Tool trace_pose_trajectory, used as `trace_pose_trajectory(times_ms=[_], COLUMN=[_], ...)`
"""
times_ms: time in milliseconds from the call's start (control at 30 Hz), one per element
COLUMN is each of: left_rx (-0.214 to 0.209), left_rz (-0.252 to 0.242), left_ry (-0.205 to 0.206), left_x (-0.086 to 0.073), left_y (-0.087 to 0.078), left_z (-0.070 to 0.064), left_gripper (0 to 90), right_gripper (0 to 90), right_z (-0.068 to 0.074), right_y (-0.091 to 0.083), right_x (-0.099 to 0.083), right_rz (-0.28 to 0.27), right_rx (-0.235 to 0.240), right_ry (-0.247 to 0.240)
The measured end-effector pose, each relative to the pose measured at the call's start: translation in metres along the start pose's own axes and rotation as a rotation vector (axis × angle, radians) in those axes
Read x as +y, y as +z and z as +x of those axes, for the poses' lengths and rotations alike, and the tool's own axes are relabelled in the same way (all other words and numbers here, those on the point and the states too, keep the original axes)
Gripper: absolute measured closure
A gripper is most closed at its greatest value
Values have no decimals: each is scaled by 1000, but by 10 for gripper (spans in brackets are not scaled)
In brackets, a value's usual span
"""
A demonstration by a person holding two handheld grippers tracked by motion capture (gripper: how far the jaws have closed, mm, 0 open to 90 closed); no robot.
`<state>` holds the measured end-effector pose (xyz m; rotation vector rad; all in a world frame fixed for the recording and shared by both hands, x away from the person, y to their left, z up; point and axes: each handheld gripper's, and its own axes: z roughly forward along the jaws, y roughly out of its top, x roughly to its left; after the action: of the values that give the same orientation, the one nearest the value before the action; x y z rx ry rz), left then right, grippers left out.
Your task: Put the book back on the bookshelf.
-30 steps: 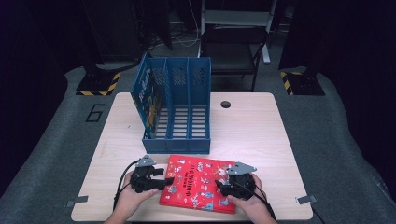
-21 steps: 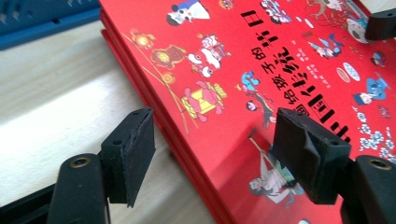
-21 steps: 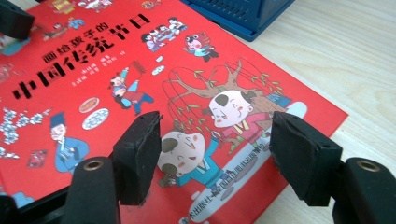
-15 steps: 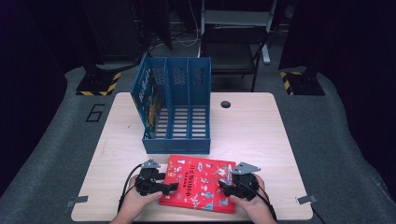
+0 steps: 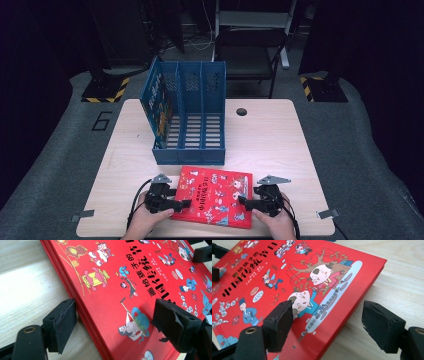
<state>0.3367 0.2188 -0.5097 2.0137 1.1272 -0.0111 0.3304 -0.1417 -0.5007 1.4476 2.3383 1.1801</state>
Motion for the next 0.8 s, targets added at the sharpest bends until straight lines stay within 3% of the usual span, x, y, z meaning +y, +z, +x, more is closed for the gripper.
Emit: trace_pose_trajectory(times_ms=[167, 367, 433, 600, 700, 800], left_rx=[7, 11, 18, 17, 20, 22], left_rz=[-10, -8, -16, -15, -18, -17], left_ry=[-10, -14, -15, -21, -22, -19], left_x=[-1, -2, -3, -4, -4, -4], left_y=[0, -1, 0, -1, 0, 0], left_z=[-2, -3, -4, -5, -5, -5], left_gripper=[184, 182, 182, 182, 181, 180], right_gripper=[244, 220, 209, 178, 138, 132], right_z=[-1, 2, 2, 3, 2, 1], right_y=[3, 4, 5, 7, 10, 11], right_x=[0, 0, 0, 0, 1, 3], right_rz=[1, 9, 2, 7, 26, 35], right_rx=[28, 21, 17, 9, 28, 31], right_ry=[18, 24, 0, 28, 62, 56])
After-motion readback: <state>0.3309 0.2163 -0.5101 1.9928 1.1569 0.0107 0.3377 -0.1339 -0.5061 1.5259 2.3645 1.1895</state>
